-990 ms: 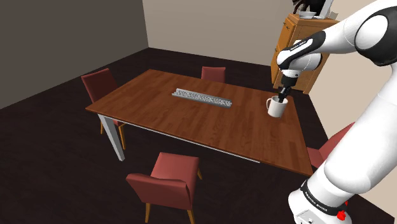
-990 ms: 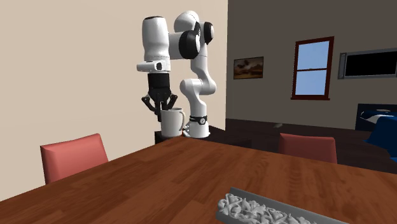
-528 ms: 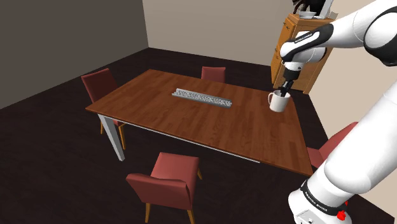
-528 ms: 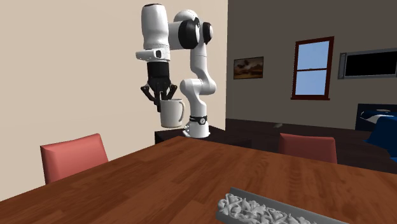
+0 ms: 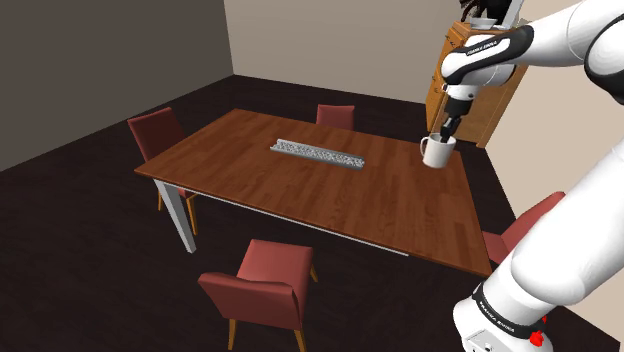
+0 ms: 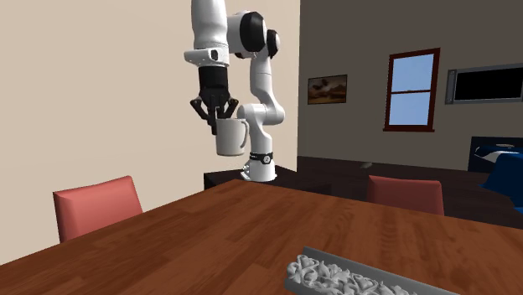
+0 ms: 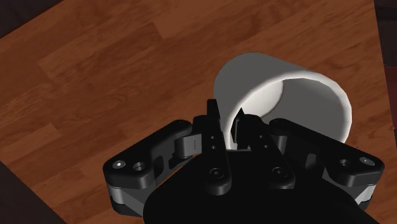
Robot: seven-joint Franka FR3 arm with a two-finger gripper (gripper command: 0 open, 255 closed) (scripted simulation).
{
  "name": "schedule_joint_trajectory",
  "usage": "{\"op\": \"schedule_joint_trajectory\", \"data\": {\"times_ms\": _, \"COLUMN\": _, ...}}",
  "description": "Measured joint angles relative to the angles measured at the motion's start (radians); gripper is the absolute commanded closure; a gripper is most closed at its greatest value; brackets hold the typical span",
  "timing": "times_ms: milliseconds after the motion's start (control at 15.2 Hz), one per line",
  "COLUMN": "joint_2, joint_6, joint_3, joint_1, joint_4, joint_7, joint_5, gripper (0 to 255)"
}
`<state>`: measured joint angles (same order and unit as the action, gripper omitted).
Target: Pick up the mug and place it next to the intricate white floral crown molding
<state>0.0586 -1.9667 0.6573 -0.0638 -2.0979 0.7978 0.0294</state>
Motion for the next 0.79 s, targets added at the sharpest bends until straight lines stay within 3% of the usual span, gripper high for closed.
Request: {"op": "schedule_joint_trajectory", "data": {"times_ms": 792, "joint_2": -0.121, "joint_6": 0.019, "joint_3": -0.131, "joint_1": 0.128, "joint_4": 0.123, "joint_7": -0.216, "joint_5": -0.094, "gripper": 255}}
